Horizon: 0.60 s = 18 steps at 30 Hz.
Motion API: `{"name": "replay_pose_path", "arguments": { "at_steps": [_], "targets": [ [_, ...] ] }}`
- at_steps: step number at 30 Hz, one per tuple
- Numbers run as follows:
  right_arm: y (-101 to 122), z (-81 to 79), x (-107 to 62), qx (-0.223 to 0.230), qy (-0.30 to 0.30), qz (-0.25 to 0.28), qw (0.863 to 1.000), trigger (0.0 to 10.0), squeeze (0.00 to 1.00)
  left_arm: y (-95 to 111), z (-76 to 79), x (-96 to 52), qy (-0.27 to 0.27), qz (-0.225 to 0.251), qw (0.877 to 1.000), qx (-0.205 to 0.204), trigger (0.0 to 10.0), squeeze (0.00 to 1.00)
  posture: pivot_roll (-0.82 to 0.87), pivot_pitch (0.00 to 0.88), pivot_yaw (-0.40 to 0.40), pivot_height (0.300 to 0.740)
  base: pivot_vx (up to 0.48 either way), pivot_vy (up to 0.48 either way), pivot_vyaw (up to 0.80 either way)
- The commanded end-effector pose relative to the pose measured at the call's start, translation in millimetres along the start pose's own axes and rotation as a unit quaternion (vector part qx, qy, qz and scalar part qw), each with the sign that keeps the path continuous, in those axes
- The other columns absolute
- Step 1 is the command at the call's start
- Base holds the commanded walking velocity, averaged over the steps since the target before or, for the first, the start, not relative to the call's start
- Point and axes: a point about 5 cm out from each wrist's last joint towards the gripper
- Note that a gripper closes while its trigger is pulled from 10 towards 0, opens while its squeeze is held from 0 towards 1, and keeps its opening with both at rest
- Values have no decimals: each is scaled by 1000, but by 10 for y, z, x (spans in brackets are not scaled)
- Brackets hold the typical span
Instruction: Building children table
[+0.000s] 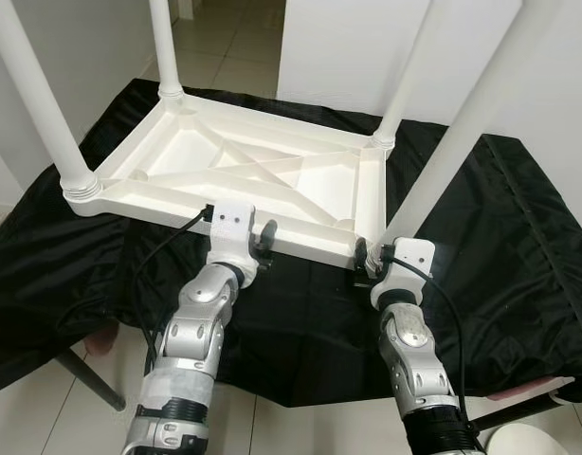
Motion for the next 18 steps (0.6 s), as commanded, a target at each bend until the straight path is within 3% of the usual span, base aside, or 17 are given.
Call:
{"name": "replay_pose_path", "arguments": {
  "at_steps": [1, 10, 14, 15, 18],
  "targets": [
    [-5, 39, -28, 2, -7, -3, 1000, 10000, 0, -1, -28, -8, 41, -8, 999, -1, 10000, 0, 36, 69, -63, 740, 0, 0, 0],
    [71, 50, -17, 6, -2, 19, 1000, 10000, 0, -33, -84, 73, 45, -27, 997, -58, 10000, 0, 10, 46, -44, 740, 0, 0, 0],
    [143, 135, 14, -3, -10, 37, 999, 10000, 0, 76, -255, 148, 34, 14, 988, -148, 10000, 0, 36, 0, -74, 740, 0, 0, 0],
    [133, 150, 26, 0, -12, 36, 999, 10000, 0, 99, -286, 173, 28, 15, 991, -127, 10000, 0, 41, 0, -74, 740, 0, 0, 0],
    [123, 158, 31, -3, -11, 36, 999, 10000, 0, 113, -305, 188, 27, 17, 992, -123, 10000, 0, 41, 0, -74, 740, 0, 0, 0]
  ]
}}
Point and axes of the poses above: a point about 5 cm out from each wrist's last joint towards the gripper, its own x axis pointing out of the wrist towards the gripper, its own y axis along the axis of the wrist's last joint, z = x × y, and after that the axes turned 12 degrees about x, right-handed
